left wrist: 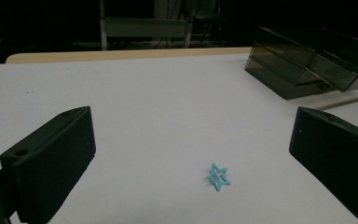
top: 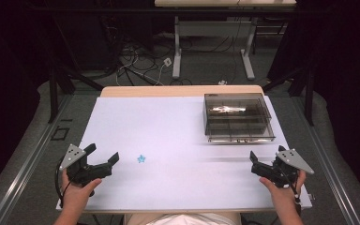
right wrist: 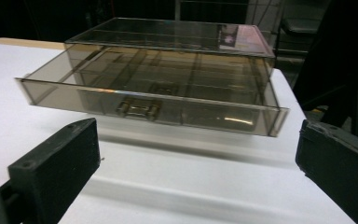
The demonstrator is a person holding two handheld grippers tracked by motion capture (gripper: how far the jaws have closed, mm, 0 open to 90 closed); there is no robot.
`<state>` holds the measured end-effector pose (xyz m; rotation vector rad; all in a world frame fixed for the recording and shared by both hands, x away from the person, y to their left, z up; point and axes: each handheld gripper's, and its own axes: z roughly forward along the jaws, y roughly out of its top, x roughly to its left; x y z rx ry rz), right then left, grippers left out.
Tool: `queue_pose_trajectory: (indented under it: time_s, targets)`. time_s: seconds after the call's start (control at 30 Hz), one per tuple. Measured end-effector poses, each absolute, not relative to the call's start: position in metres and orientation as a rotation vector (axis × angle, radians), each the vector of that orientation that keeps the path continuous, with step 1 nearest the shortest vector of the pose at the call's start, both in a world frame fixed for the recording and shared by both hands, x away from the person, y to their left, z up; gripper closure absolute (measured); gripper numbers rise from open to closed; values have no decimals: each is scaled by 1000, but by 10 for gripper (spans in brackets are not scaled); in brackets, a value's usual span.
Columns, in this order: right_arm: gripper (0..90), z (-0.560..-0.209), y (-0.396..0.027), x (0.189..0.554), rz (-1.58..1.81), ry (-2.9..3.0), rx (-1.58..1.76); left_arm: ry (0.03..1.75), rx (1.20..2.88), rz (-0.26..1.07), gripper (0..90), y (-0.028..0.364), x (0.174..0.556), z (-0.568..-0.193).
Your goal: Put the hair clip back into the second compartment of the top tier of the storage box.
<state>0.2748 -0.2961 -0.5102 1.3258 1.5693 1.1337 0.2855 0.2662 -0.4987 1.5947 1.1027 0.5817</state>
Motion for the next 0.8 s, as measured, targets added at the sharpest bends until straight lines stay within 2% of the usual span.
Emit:
queue_pose_trajectory:
  time_s: [0.8]
  targets:
    - [21,-506,-219,291,1237,1794,1163,1103,1607,575,10,263,284,-499]
